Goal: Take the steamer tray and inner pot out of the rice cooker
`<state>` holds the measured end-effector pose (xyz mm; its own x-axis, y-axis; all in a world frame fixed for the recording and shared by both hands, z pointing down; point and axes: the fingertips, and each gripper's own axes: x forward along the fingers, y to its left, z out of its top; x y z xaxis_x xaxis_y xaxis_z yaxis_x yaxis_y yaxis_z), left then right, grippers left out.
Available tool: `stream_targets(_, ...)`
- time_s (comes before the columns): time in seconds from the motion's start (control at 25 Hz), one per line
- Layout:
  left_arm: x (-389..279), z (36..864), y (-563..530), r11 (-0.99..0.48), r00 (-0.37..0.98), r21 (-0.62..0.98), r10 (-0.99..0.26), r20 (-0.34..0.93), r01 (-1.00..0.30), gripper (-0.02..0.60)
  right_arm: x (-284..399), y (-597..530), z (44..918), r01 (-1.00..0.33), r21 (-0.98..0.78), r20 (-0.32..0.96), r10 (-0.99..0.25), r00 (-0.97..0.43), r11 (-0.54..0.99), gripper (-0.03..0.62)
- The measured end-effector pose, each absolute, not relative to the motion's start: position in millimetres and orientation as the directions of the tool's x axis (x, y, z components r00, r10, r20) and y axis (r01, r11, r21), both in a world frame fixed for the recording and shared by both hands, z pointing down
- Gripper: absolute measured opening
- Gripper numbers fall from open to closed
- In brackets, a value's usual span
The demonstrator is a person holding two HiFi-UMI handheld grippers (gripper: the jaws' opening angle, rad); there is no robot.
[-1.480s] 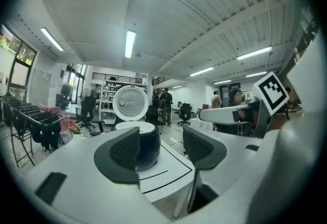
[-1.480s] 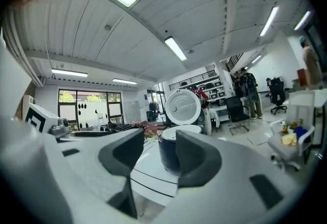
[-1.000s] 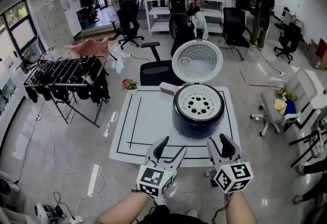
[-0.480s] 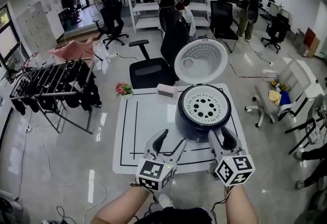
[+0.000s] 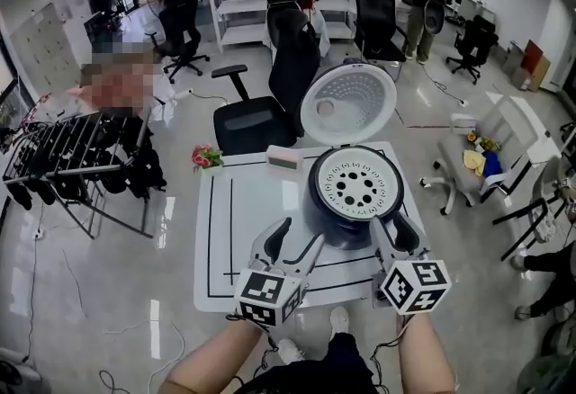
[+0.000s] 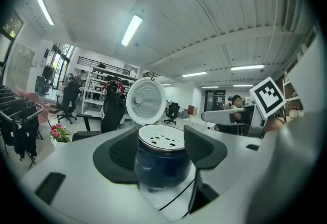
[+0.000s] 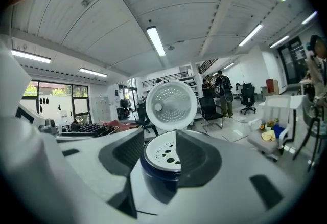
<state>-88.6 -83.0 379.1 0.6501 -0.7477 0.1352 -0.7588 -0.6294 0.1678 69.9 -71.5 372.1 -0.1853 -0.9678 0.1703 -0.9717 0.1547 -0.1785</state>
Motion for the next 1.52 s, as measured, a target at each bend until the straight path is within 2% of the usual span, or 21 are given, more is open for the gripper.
stream_targets(0.68,-37.2,406.0,-165.0,-0.571,0.592,0.159,-0.778,0.208,-0.806,0.268,135.3,-161.2,410.7,-0.979,-0.134,0.292,-0.938,-0.186,0.153,0.181)
stream_targets(1.08,-9.4,437.9,-209.4,-0.519,0.510,0.067,-0.795,0.330,-0.852,0.288,174.1,-201.8,456.7,-0.988,-0.083,0.436,-0.887,-0.154,0.130,0.181)
stream_targets(1.52,-0.8,465.9,-236.5,-0.488,0.438,-0.012,-0.794,0.421,-0.873,0.305,186.4,-222.3,479.4,-0.990,-0.005,0.510,-0.851,-0.122,0.138,0.181)
